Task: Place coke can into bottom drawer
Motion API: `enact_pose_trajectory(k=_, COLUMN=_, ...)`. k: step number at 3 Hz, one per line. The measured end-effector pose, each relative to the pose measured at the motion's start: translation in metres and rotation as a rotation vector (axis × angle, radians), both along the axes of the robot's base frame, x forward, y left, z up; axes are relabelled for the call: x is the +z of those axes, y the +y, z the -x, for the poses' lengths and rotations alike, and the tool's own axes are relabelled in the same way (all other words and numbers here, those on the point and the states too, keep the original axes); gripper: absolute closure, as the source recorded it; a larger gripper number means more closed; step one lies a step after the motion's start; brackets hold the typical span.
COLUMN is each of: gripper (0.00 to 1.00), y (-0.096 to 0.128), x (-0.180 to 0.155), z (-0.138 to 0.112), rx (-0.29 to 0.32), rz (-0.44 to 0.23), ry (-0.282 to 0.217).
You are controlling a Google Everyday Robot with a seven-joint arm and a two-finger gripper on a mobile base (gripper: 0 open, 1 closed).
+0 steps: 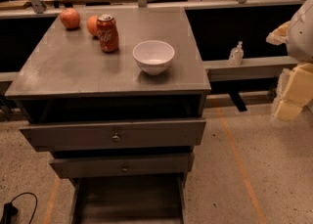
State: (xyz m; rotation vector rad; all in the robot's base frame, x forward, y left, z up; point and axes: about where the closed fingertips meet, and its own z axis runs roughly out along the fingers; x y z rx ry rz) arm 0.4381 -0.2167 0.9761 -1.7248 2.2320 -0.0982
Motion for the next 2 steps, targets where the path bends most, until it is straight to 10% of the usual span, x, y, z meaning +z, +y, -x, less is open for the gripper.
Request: enact_pose_trajectory(k=2, gripper=0.00, y=0.025, x=0.002, z=-0.043, rx=-0.004, rz=-0.147, ry=-0.059)
